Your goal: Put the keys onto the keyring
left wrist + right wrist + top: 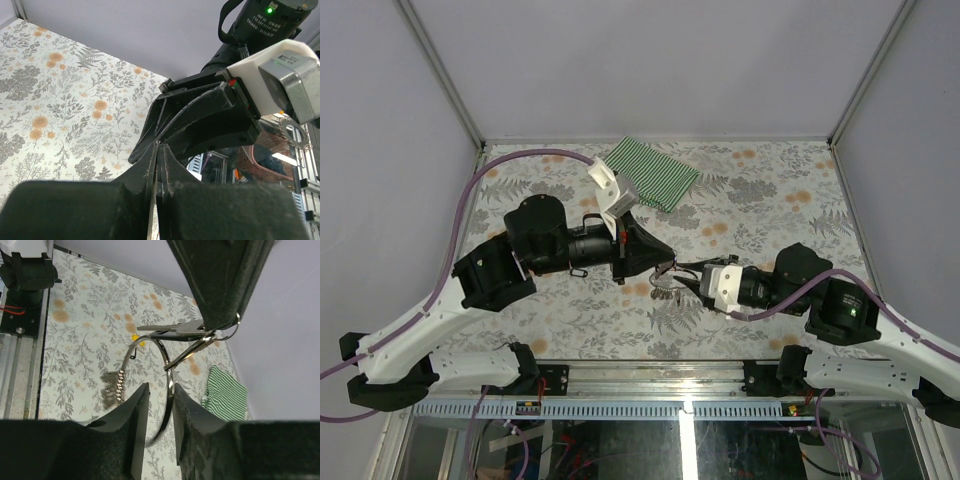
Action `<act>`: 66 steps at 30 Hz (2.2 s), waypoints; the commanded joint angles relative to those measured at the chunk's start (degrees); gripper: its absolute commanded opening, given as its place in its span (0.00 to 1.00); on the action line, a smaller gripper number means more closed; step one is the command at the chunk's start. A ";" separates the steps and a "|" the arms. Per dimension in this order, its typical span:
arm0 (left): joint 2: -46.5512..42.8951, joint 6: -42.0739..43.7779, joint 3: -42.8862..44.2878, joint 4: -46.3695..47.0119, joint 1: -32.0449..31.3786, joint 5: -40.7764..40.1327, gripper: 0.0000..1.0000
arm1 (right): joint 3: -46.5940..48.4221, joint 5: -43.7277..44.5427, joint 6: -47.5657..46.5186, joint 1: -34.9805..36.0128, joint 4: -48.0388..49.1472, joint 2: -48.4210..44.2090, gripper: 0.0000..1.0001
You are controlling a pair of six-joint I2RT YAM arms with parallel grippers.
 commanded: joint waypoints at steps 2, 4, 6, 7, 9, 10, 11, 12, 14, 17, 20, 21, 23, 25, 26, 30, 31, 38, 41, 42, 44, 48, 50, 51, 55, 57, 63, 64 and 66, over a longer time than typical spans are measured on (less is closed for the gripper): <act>-0.90 2.63 2.39 -0.45 -0.21 -0.01 0.00 | 2.28 0.10 2.74 0.02 3.60 -0.57 0.22; -1.15 2.92 2.38 -0.81 -0.22 -0.41 0.00 | 2.53 1.11 3.40 -0.01 4.03 -0.52 0.15; -1.39 3.10 2.47 -1.25 -0.22 -0.80 0.00 | 2.78 2.21 4.48 0.04 4.62 -0.63 0.08; -1.49 3.24 2.47 -1.49 -0.24 -1.04 0.00 | 2.89 2.64 5.09 0.00 4.91 -0.72 0.05; -1.79 3.44 2.47 -1.94 -0.19 -1.49 0.00 | 2.93 3.53 6.45 -0.03 5.85 -0.86 0.00; -1.94 3.58 2.47 -2.19 -0.23 -1.81 0.00 | 2.94 3.83 6.94 0.01 6.13 -0.87 0.00; -2.13 3.68 2.49 -2.49 -0.24 -2.19 0.00 | 3.09 4.09 7.57 -0.03 6.25 -0.87 0.00; -2.22 3.77 2.47 -2.72 -0.24 -2.48 0.00 | 3.40 4.38 8.00 -0.03 6.01 -0.73 0.00; -2.67 3.98 2.56 -3.25 -0.17 -3.24 0.00 | 4.34 4.83 8.61 -0.03 5.16 -0.28 0.00; -3.21 4.32 2.77 -3.94 -0.24 -4.27 0.00 | 5.88 5.13 8.79 0.00 3.27 0.44 0.00; -3.32 4.67 3.35 -4.81 -0.23 -5.11 0.00 | 6.97 5.19 8.82 -0.03 2.13 1.07 0.00; -3.07 4.81 3.80 -5.20 -0.21 -5.19 0.00 | 7.12 5.04 8.96 -0.02 1.98 1.27 0.00; -2.34 5.16 4.77 -6.07 -0.26 -5.24 0.00 | 7.08 4.60 9.45 -0.07 2.11 1.48 0.00; -1.65 5.54 5.57 -6.84 -0.23 -5.30 0.00 | 6.97 3.87 10.12 -0.03 2.44 1.71 0.00; -1.33 5.69 5.86 -7.19 -0.23 -5.30 0.00 | 6.97 3.71 10.60 0.03 2.62 1.78 0.00; -0.35 6.00 6.96 -7.97 -0.24 -5.39 0.00 | 7.45 5.18 13.38 -0.03 2.93 2.85 0.00; -0.04 6.09 7.14 -8.07 -0.16 -5.25 0.00 | 7.33 5.62 13.79 0.02 3.06 3.16 0.00; 2.20 6.42 10.32 -9.80 -0.19 -5.12 0.00 | 3.38 10.48 19.20 -0.03 11.60 3.99 0.00; 4.17 6.99 12.48 -11.72 -0.21 -5.38 0.00 | 0.62 12.28 21.85 -0.03 17.54 3.62 0.00; 4.82 7.15 13.16 -12.32 -0.27 -5.44 0.00 | -0.11 12.29 22.69 -0.03 19.05 3.52 0.00; 6.10 7.38 14.41 -13.31 -0.31 -5.49 0.00 | -1.47 11.43 23.91 -0.03 21.97 3.32 0.00; 7.80 7.52 16.51 -13.86 -0.31 -4.62 0.01 | -4.79 11.63 26.32 0.03 27.94 2.76 0.00; 8.55 7.51 17.29 -13.80 -0.34 -3.91 0.03 | -6.78 13.15 27.14 -0.03 31.60 2.29 0.00; 8.84 7.36 17.74 -13.75 -0.32 -3.44 0.04 | -7.70 14.08 27.19 -0.01 34.22 2.02 0.00; 9.92 7.03 19.12 -13.78 -0.30 -1.16 0.15 | -11.23 16.44 25.98 0.04 41.89 1.02 0.00; 9.84 6.91 19.34 -13.69 -0.33 -0.15 0.22 | -12.72 17.16 25.04 0.03 45.06 0.66 0.00; 6.35 7.40 17.26 -12.18 -0.25 -1.54 0.38 | -14.28 16.04 24.30 -0.02 49.66 -0.51 0.00; 5.39 7.78 16.59 -11.93 -0.31 -2.58 0.40 | -14.38 15.52 24.36 -0.03 49.87 -1.00 0.00; 3.10 8.46 15.24 -11.37 -0.26 -5.21 0.43 | -14.88 14.74 24.55 -0.02 50.44 -2.15 0.00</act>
